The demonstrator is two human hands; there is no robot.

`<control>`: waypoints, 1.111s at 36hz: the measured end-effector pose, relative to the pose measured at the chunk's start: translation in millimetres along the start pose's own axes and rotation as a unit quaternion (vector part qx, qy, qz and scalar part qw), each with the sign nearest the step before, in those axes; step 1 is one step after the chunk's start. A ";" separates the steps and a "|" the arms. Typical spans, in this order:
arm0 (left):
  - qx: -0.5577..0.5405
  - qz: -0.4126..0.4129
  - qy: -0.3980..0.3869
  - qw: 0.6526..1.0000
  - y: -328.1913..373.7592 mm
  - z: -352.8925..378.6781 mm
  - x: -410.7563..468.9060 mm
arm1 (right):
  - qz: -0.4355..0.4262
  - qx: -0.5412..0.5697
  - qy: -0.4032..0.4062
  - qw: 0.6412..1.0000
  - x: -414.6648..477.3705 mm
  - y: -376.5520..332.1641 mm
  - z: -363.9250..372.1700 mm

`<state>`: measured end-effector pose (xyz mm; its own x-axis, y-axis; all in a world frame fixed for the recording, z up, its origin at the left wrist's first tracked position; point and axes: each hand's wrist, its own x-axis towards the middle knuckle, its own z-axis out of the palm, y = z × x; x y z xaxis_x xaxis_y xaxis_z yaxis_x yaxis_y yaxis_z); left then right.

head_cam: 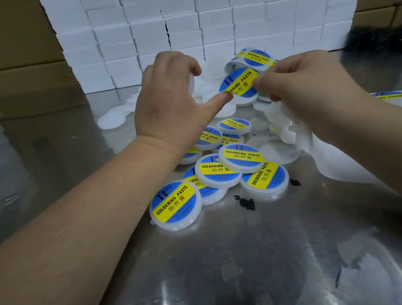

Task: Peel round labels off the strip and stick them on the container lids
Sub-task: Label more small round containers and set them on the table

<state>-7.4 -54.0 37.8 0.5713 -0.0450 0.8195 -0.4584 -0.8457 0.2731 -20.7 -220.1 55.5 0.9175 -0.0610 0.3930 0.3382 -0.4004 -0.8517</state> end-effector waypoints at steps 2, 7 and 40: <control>0.009 -0.011 0.003 1.000 -0.7 2.5 1.2 | -0.007 -0.013 -0.001 1.000 -0.1 0.8 0.6; 0.010 -0.009 0.000 1.000 -0.9 9.1 1.4 | -0.028 -0.022 0.008 0.999 -0.9 3.7 3.5; -0.703 -0.366 -0.196 0.577 4.8 8.0 14.7 | -0.033 0.089 -0.139 0.986 -1.0 9.3 7.9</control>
<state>4.3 -63.0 47.1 0.9463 -0.2991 0.1226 0.0620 0.5402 0.8392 -16.8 -216.6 44.5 0.9055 0.2229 0.3612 0.4085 -0.2272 -0.8840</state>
